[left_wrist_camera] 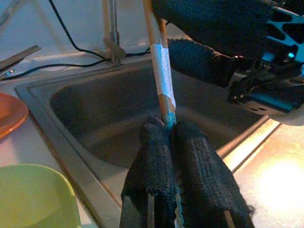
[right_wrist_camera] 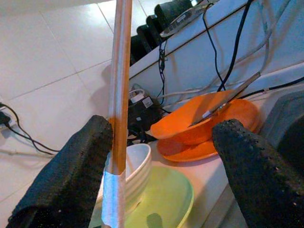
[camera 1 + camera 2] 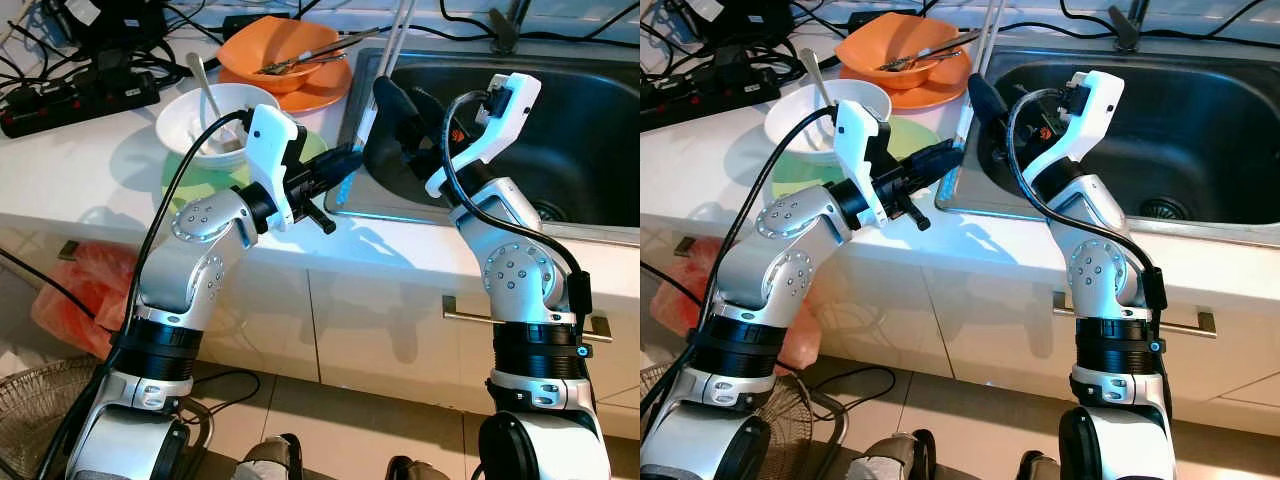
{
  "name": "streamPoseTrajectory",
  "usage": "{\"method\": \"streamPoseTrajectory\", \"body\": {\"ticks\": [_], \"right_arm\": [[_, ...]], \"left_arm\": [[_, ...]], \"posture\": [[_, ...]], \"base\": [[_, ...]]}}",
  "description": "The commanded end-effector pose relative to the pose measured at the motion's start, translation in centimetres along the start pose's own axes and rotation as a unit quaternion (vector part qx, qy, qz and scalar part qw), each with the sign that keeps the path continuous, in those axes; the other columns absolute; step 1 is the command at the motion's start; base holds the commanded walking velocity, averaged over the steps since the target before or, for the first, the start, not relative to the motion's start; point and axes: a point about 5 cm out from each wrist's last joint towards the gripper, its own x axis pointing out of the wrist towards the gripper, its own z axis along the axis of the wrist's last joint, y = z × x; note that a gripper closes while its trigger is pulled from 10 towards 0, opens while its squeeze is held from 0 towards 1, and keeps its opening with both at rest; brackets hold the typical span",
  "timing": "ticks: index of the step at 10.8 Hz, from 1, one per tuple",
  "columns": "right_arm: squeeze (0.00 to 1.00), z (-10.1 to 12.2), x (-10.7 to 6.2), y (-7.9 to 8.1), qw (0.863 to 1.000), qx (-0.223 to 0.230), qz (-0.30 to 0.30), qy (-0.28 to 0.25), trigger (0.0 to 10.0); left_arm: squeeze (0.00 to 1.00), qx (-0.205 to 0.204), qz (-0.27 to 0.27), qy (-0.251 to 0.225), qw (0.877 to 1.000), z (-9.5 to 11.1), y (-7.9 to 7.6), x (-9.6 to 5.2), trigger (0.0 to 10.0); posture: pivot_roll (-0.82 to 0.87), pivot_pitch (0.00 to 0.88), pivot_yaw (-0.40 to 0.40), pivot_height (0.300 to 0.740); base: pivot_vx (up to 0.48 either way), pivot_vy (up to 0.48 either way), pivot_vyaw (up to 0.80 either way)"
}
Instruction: Kitchen organization
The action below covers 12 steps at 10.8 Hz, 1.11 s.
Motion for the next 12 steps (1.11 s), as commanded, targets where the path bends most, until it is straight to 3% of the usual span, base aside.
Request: {"method": "streamPoseTrajectory", "body": {"ticks": [1,4,6,8,9,10,11,12], "right_arm": [[0.00,0.1,0.2,0.7,1.000,-0.004,0.013,0.003,10.0],[0.00,-0.5,0.0,1.3,0.998,0.007,0.049,0.024,10.0],[0.00,-0.3,-0.4,2.2,0.994,0.018,0.104,0.026,10.0],[0.00,-0.2,-0.7,1.9,0.993,0.018,0.113,0.032,10.0],[0.00,-0.4,-0.8,1.5,0.994,0.019,0.106,0.036,8.7],[0.00,-0.5,-0.8,1.4,0.994,0.020,0.102,0.037,5.1],[0.00,-0.6,-0.9,1.2,0.994,0.020,0.100,0.039,0.0],[0.00,-0.8,-1.0,1.1,0.994,0.022,0.096,0.042,0.0]], "left_arm": [[0.00,0.011,-0.029,0.000,1.000,0.2,-0.6,0.5,0.0],[0.00,0.015,-0.033,0.005,0.999,0.3,-0.5,0.3,0.0],[0.00,0.012,-0.034,0.011,0.999,0.1,-0.5,0.3,0.0],[0.00,0.006,-0.009,0.002,1.000,0.3,0.3,0.2,0.0],[0.00,0.010,-0.015,0.002,1.000,0.4,0.2,0.2,0.0],[0.00,0.011,-0.016,0.001,1.000,0.4,0.2,0.2,0.0],[0.00,0.011,-0.017,0.001,1.000,0.4,0.1,0.2,0.0],[0.00,0.011,-0.025,0.000,1.000,0.4,0.0,0.2,0.0]], "posture": [[0.13,0.140,0.083,0.740],[0.13,0.140,0.083,0.740],[0.13,0.140,0.084,0.740],[0.13,0.140,0.083,0.740],[0.13,0.140,0.083,0.740],[0.13,0.140,0.083,0.740],[0.13,0.138,0.081,0.740],[0.13,0.138,0.081,0.740]], "base": [[0.000,0.000,0.00],[0.000,0.000,0.00],[0.000,0.000,0.00],[0.000,0.000,0.00],[0.000,0.000,0.00],[0.000,0.000,0.00],[0.000,0.000,0.00],[0.000,0.000,0.00]]}}
